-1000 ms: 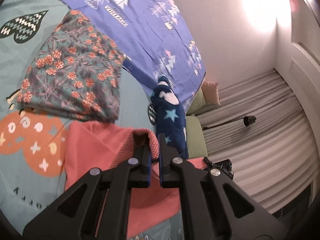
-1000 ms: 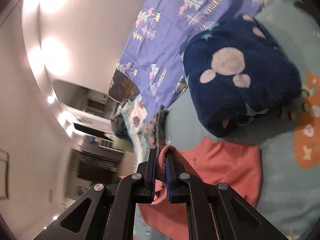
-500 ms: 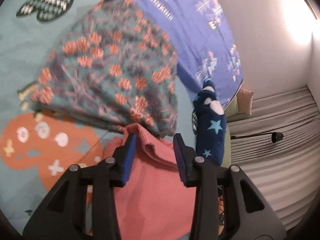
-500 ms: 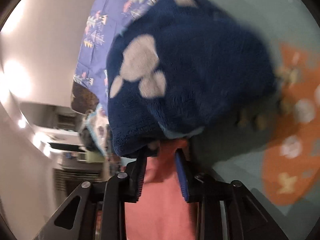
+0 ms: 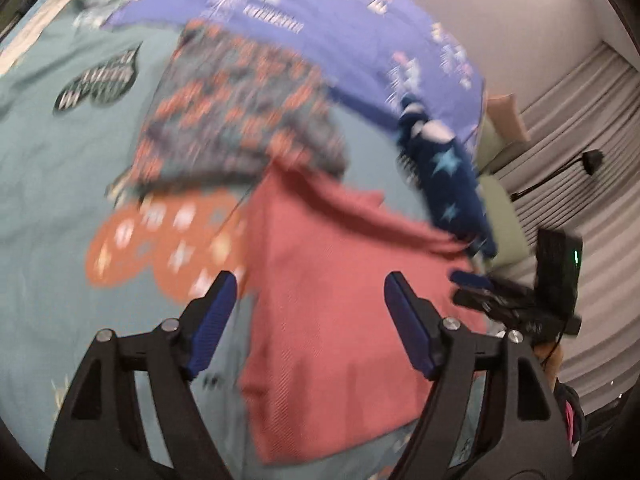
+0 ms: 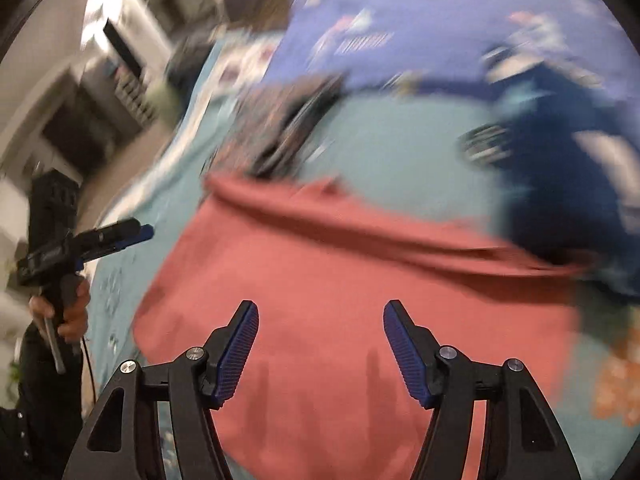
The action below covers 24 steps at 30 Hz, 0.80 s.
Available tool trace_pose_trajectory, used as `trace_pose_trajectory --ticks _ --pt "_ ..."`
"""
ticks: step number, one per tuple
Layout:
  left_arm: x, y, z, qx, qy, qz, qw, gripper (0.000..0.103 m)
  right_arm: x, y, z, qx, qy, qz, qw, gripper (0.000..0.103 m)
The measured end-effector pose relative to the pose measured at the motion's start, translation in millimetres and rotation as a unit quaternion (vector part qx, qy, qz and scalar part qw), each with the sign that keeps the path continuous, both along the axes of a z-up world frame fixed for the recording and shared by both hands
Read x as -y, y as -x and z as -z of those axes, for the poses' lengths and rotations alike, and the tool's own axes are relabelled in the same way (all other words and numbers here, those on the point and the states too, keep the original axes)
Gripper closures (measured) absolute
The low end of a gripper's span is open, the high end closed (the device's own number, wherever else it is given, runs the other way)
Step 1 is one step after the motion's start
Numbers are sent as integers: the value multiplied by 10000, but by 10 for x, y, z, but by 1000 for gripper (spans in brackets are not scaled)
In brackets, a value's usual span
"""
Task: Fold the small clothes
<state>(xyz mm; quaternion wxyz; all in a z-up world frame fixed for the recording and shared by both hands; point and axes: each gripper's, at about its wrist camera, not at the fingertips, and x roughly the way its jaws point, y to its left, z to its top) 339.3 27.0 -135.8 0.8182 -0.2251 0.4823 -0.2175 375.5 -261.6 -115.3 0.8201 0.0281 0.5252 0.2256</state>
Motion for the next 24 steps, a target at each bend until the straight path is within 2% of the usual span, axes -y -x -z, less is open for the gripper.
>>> trace_pose_trajectory --ticks 1,3,5,7,9,12,14,15,17,20,21,22,24 --pt "-48 52 122 -169 -47 -80 9998 27 -178 -127 141 -234 -64 -73 9997 39" --pt "-102 136 234 -342 -47 -139 9993 27 -436 -307 364 -560 22 -136 9983 50" --pt "-154 210 323 -456 10 -152 9988 27 -607 -501 425 -503 167 -22 9986 50" --pt "-206 269 392 -582 121 -183 9981 27 -678 -712 350 -356 159 220 9990 50" --pt "-223 310 472 -786 210 -163 9966 27 -621 -881 240 -195 24 721 9972 50" --pt "-212 376 444 -700 134 -133 9974 27 -299 -1015 -22 135 -498 1606 9857 50" --pt "-195 434 407 -694 62 -1 9976 27 -132 -970 -153 323 -647 1804 9809 49" --pt "-197 450 398 -701 53 39 9975 27 -45 -910 -222 375 -602 1737 9822 46" --pt "-204 493 398 -787 31 140 9968 27 34 -766 -258 391 -218 1571 9866 41" --pt "-271 587 456 -962 247 260 9947 27 171 -419 -205 423 840 1310 9869 35" --pt "-295 624 464 -981 300 263 9944 27 245 -353 -138 323 1093 1232 9858 31" --pt "-327 664 468 -990 341 245 9942 27 347 -301 -16 85 1309 1188 9842 30" --pt "-355 704 471 -1028 386 228 9937 27 580 -295 256 -440 1414 1257 9809 30"
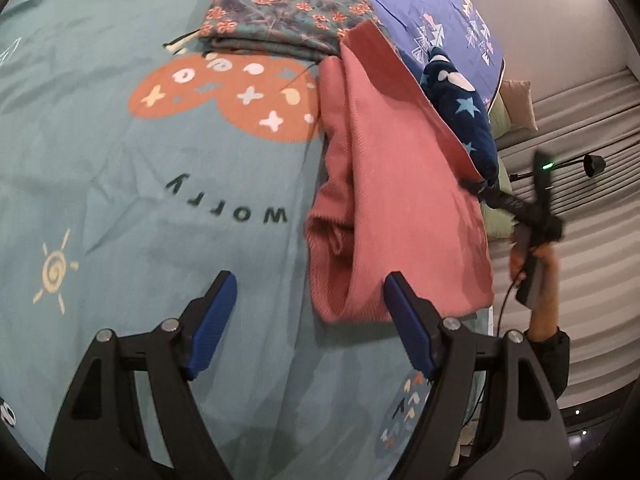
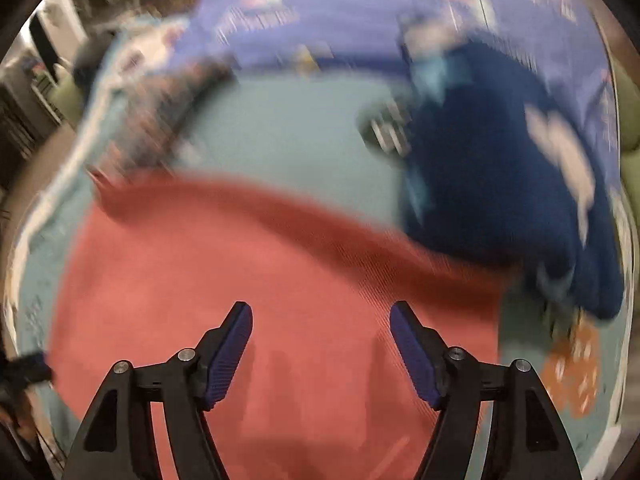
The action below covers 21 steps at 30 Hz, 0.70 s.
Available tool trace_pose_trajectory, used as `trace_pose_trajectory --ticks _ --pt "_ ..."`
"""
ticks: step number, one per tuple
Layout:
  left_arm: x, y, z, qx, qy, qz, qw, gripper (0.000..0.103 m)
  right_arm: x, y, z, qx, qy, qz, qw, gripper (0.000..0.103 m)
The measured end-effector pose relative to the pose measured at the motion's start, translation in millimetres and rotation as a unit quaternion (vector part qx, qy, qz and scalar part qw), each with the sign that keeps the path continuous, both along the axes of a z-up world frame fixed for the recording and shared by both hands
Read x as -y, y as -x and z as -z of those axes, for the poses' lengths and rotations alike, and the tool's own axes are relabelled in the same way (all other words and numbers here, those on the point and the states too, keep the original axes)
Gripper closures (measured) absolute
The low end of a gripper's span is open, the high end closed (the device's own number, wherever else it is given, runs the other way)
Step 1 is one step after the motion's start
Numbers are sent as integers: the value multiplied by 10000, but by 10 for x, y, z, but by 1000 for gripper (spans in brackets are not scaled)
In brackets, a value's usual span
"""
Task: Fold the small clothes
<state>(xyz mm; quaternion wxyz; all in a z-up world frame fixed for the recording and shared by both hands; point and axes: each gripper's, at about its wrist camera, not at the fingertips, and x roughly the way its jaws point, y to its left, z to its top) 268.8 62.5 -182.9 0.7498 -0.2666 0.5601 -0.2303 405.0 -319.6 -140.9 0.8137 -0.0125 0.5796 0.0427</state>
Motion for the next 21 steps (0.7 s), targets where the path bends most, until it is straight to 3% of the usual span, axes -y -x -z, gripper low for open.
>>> trace_pose_trajectory --ticks 2,3,5,7,10,15,17,19,21 --pt "-42 59 13 -110 116 -53 9999 27 248 -52 108 -109 -124 395 9991 30" --pt "-57 83 12 -166 181 -80 9997 27 406 -72 115 50 -230 751 9969 30" --pt "-115 153 9 -309 474 -136 9983 27 531 -46 47 311 -321 1192 9919 30" --pt "-166 209 29 -478 1022 -223 9934 27 503 52 -40 442 -310 1269 9904 30" --pt "-166 244 108 -759 1680 -398 9821 27 187 390 -215 713 -160 709 9948 30" --pt "1 192 162 -814 1938 -463 9766 27 -418 1314 -353 1143 -138 -948 9888 23" --pt "66 150 178 -819 2012 -504 9748 27 -598 1705 -321 1276 284 -1457 9807 23" --pt "88 111 184 -771 2044 -615 9739 27 -676 2063 -247 1471 1094 -1795 9665 22" --pt "86 75 201 -695 2020 -862 9731 41 -705 2339 -114 1731 2014 -1899 9452 20"
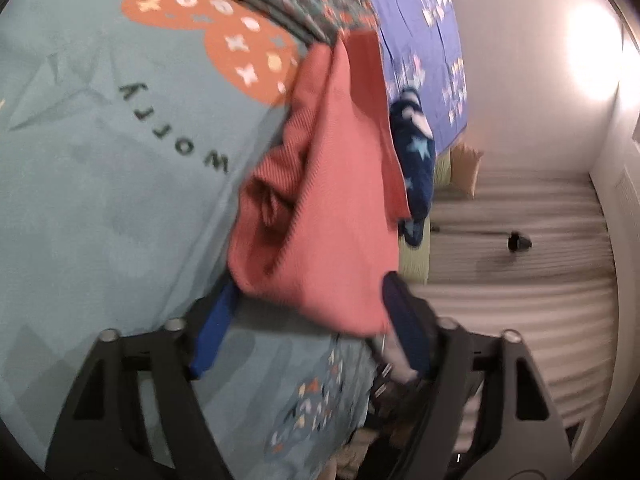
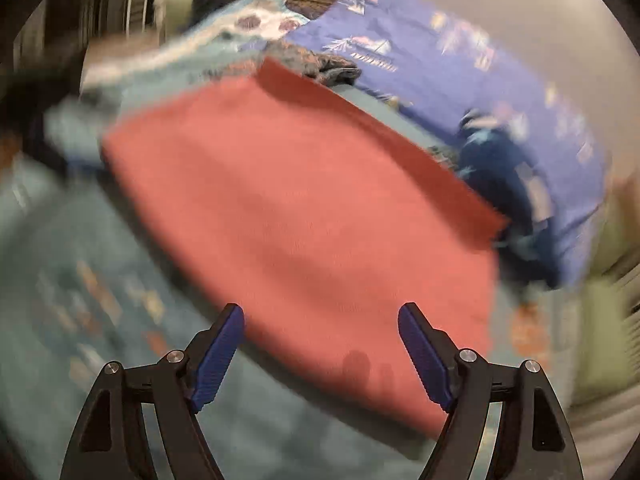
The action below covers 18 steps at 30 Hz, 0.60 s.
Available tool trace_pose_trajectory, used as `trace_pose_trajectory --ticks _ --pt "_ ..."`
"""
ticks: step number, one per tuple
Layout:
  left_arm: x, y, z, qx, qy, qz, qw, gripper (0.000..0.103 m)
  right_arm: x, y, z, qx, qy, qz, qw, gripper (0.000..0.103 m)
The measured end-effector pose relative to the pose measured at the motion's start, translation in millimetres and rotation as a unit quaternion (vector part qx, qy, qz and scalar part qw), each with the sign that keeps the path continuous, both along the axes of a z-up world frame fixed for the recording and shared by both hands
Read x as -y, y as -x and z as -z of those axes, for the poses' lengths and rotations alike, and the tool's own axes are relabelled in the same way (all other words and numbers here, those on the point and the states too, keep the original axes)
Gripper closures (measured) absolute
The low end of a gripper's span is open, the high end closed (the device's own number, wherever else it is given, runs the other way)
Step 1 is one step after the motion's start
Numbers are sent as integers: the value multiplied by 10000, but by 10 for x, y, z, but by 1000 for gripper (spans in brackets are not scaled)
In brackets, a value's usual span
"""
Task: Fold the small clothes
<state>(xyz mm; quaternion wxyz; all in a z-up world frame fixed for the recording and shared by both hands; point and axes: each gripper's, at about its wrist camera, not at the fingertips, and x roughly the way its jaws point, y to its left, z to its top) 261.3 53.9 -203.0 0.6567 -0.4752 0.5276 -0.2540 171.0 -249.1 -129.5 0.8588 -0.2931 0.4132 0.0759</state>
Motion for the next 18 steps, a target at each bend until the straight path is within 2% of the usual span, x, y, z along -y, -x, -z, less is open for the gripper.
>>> trace_pose_trajectory --ticks 2,4,7,8,9,11,14,16,18 --pt "25 -27 10 6 -255 -110 9996 63 2 145 187 75 392 -52 9992 20" --pt "73 -21 36 -8 -405 -136 9991 73 4 250 315 222 697 -75 9973 20" --pt "34 33 57 6 -523 -231 9984 92 -13 236 309 590 733 84 9955 25" --pt "9 37 54 26 -555 -291 9980 93 -38 178 344 659 814 133 9944 46" --pt "-24 40 52 40 -559 -351 9978 93 -27 158 376 646 947 159 9933 72" --pt "-95 58 41 40 -634 -452 9970 94 18 35 468 394 1053 252 9933 88" --pt "-200 111 4 122 -754 -499 9958 93 145 50 479 307 869 373 9950 90" --pt "-257 119 9 26 -616 -484 9969 93 208 80 451 249 719 451 9961 90" --pt "-287 115 14 -75 -554 -480 9973 89 244 151 407 234 524 483 9972 85"
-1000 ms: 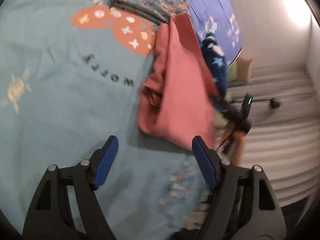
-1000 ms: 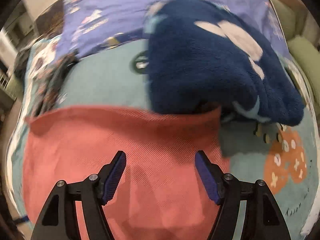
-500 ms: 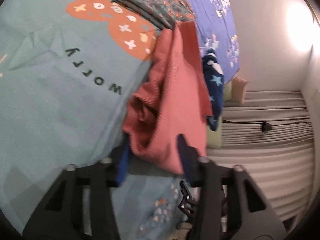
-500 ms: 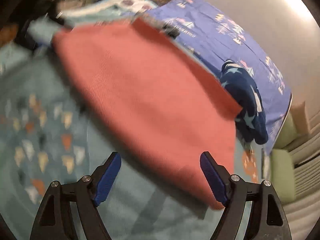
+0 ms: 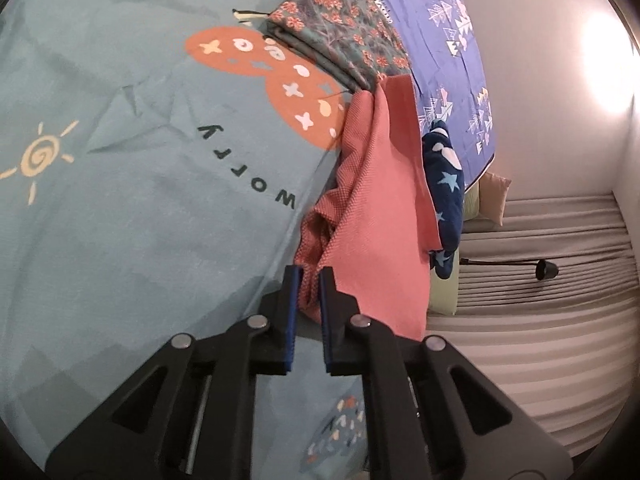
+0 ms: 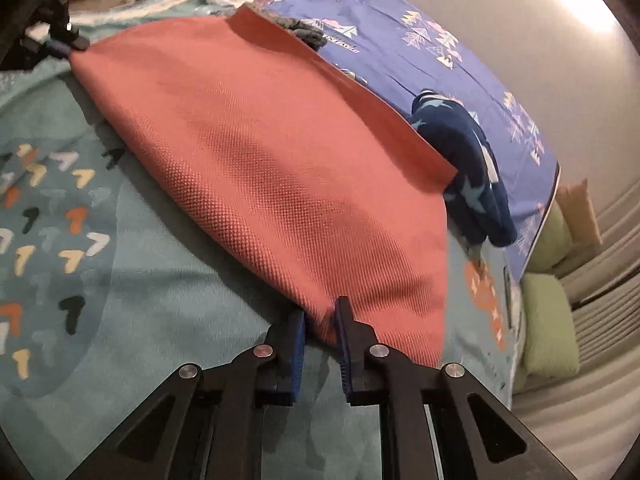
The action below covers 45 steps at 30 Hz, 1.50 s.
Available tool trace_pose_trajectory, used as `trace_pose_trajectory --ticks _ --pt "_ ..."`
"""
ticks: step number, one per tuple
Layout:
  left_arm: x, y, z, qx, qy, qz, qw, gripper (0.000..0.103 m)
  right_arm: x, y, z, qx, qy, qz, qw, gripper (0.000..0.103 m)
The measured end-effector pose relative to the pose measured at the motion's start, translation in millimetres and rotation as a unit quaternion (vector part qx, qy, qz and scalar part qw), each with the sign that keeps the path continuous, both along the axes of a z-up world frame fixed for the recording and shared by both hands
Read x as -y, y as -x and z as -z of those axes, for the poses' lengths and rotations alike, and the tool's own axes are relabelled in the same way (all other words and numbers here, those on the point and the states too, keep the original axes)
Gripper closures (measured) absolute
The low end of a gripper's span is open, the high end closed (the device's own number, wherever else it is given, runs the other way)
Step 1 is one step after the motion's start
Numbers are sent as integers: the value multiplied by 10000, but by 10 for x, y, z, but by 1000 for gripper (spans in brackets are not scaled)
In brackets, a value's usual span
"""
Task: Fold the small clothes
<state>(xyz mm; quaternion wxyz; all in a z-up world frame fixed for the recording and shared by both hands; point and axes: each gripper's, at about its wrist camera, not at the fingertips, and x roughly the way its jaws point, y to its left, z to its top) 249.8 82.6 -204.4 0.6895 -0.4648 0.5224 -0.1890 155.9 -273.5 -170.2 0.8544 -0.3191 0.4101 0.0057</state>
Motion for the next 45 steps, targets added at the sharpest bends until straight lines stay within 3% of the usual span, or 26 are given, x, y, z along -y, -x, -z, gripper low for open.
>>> trace_pose_trajectory --ticks 1,2,4,5,6,9,11,14,16,17,19,21,23,25,29,31,33,35,38,40,42,45 --pt "-10 -9 3 -64 54 18 10000 71 9 48 -49 -14 -141 31 9999 81" --pt "-17 -9 11 -121 118 39 9998 45 29 72 -94 -29 -269 82 9996 74" --pt "22 -6 24 -141 464 66 9988 35 60 145 -198 32 -563 170 9983 58" --pt "50 -12 22 -146 552 112 9983 35 73 178 -250 91 -705 203 9973 50" --pt "102 -26 22 -158 650 183 9976 35 85 217 -309 153 -844 226 9961 47" --pt "317 -79 35 -170 877 339 9954 36 114 313 -464 263 -1213 307 9918 47" --pt "450 -104 92 -233 944 338 9947 51 207 325 -583 228 -1797 395 9827 47" --pt "568 -135 98 -120 838 216 9962 66 470 295 -766 51 -3180 633 9460 46" --pt "597 -149 119 -77 749 132 9971 80 601 303 -848 71 -3676 805 9265 46" --pt "596 -146 128 -64 733 103 9972 88 628 309 -885 190 -3609 903 9280 46" --pt "609 -128 106 131 550 18 9984 92 618 292 -949 466 -3140 1038 9426 46" --pt "643 -84 32 405 269 -30 9988 93 577 219 -1015 460 -3096 984 9446 45" --pt "714 -6 -103 866 35 -88 9962 95 474 65 -1125 275 -3413 774 9364 42" --pt "770 82 -200 1294 69 -151 9915 95 338 -118 -1234 108 -3651 651 9286 38" --pt "901 158 -286 1660 166 -205 9858 95 -51 -651 -1521 -635 -4062 405 9107 33" --pt "981 137 -333 1784 152 -128 9838 95 -297 -982 -1648 -1112 -3976 244 9105 32" --pt "1061 121 -395 1901 91 -127 9816 95 -661 -1324 -1738 -1491 -3450 144 9266 28" --pt "1134 132 -487 2096 -154 -137 9776 95 -913 -1561 -1736 -1763 -3157 107 9323 28" --pt "1301 168 -622 2464 -810 -66 9657 95 -1285 -1938 -1554 -2427 -2920 185 9249 28" --pt "1363 196 -660 2625 -1025 -40 9595 95 -1498 -2164 -1389 -2771 -2693 321 9218 28" --pt "1431 207 -671 2716 -1190 -12 9550 95 -1770 -2380 -1134 -3138 -2064 356 9261 28" --pt "1547 202 -670 2871 -1413 142 9473 95 -2112 -2505 -914 -3346 -1341 182 9326 28"
